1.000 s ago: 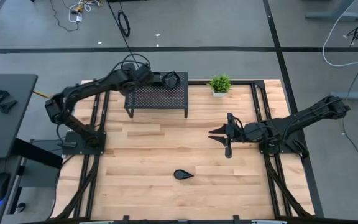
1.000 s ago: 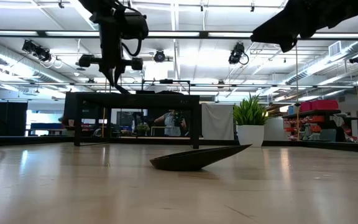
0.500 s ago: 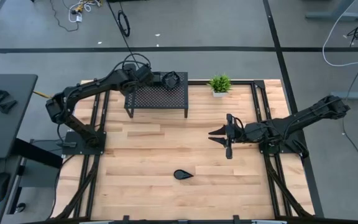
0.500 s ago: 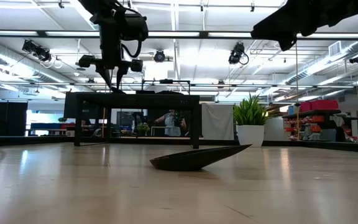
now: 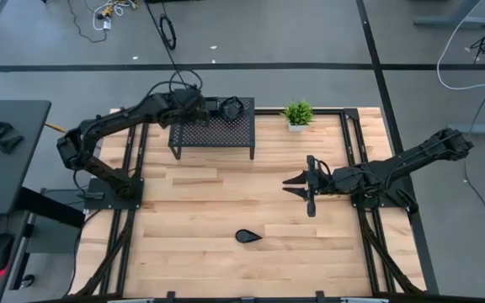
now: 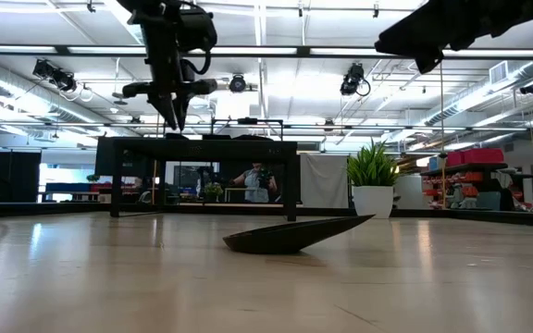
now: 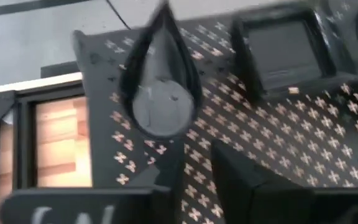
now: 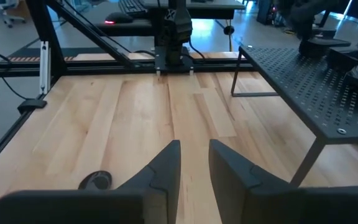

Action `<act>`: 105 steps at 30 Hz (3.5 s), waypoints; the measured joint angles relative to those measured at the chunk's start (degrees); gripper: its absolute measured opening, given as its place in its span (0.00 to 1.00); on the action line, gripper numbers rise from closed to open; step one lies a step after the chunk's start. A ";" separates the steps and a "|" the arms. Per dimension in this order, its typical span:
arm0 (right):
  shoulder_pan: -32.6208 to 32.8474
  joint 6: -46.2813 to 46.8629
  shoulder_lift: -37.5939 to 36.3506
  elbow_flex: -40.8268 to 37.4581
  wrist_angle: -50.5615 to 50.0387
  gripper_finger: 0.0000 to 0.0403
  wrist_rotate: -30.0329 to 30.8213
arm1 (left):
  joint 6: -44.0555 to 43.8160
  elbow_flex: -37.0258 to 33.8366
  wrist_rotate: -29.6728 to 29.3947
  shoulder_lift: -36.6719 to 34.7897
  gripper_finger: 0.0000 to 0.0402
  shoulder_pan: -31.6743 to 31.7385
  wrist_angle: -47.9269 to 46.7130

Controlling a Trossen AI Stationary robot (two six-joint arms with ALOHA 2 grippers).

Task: Pick & Place Mini shaped plates
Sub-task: Stack the black drop-shaped plate on top of the drop-shaped plate on the shelf

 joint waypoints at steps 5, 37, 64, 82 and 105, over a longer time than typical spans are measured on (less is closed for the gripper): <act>0.00 -0.04 0.00 0.00 1.10 0.21 0.02 | 2.33 0.00 -0.21 0.10 0.04 -0.03 0.47; 0.00 1.12 0.00 0.00 2.08 0.21 0.02 | 13.87 -0.02 0.58 -3.30 0.02 0.11 5.60; -0.20 -3.00 0.04 0.00 3.90 0.21 0.20 | 21.61 -17.53 -1.69 10.71 0.03 -56.75 56.96; -2.90 -1.30 0.04 0.00 9.42 0.21 0.20 | 23.18 -13.09 11.59 27.89 0.33 -54.61 58.45; -3.04 -1.31 0.04 0.00 8.87 0.21 0.20 | 15.53 -13.14 15.79 26.53 0.02 -53.34 59.81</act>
